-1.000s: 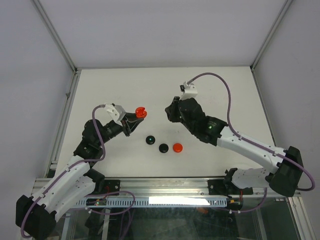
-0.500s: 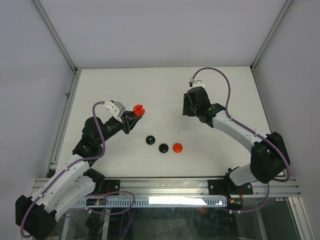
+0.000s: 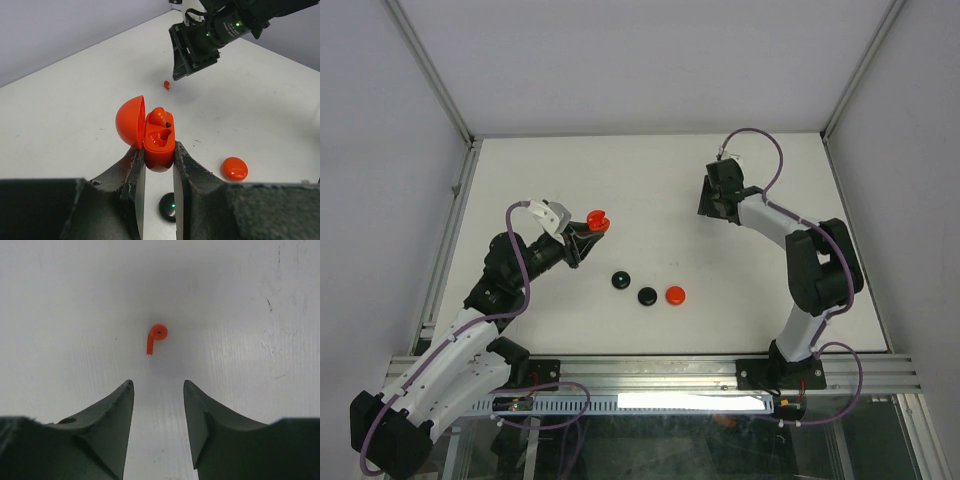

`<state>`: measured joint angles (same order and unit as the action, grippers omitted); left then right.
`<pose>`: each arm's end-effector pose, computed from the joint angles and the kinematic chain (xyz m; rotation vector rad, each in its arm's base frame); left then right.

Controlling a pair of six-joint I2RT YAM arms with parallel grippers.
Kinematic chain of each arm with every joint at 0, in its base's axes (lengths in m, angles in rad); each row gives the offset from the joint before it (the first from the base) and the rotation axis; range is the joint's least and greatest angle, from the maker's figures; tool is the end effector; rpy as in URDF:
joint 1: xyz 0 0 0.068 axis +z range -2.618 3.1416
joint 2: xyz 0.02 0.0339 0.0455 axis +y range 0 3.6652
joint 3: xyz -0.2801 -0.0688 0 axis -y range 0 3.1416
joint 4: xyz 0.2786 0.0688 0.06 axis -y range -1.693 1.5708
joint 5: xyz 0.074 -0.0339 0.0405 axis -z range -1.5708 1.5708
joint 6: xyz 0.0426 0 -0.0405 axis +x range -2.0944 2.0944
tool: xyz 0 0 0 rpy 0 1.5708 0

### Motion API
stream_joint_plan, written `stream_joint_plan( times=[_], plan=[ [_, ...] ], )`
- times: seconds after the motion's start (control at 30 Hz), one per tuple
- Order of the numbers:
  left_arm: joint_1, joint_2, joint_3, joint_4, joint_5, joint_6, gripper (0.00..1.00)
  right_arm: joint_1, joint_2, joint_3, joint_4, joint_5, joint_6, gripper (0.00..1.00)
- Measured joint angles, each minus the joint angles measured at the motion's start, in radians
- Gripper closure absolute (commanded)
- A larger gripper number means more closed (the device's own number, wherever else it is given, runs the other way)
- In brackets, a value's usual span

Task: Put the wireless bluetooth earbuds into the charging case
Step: Pick up the earbud from the center of the board.

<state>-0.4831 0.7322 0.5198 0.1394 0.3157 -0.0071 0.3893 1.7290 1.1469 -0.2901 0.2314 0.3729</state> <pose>0.1806 -0.1097 0.2923 0.6302 1.5556 -0.6309 0.3776 0.1443 0.1986 0.0823 2.4115 0.0665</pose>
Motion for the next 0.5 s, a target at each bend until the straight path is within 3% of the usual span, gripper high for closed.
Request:
stream_joint_plan(
  times=[0.5],
  plan=[
    [0.0, 0.001, 0.002, 0.0, 0.007, 0.0, 1.0, -0.021, 0.256, 0.19, 0.031, 0.054, 0.084, 0.61]
  ],
)
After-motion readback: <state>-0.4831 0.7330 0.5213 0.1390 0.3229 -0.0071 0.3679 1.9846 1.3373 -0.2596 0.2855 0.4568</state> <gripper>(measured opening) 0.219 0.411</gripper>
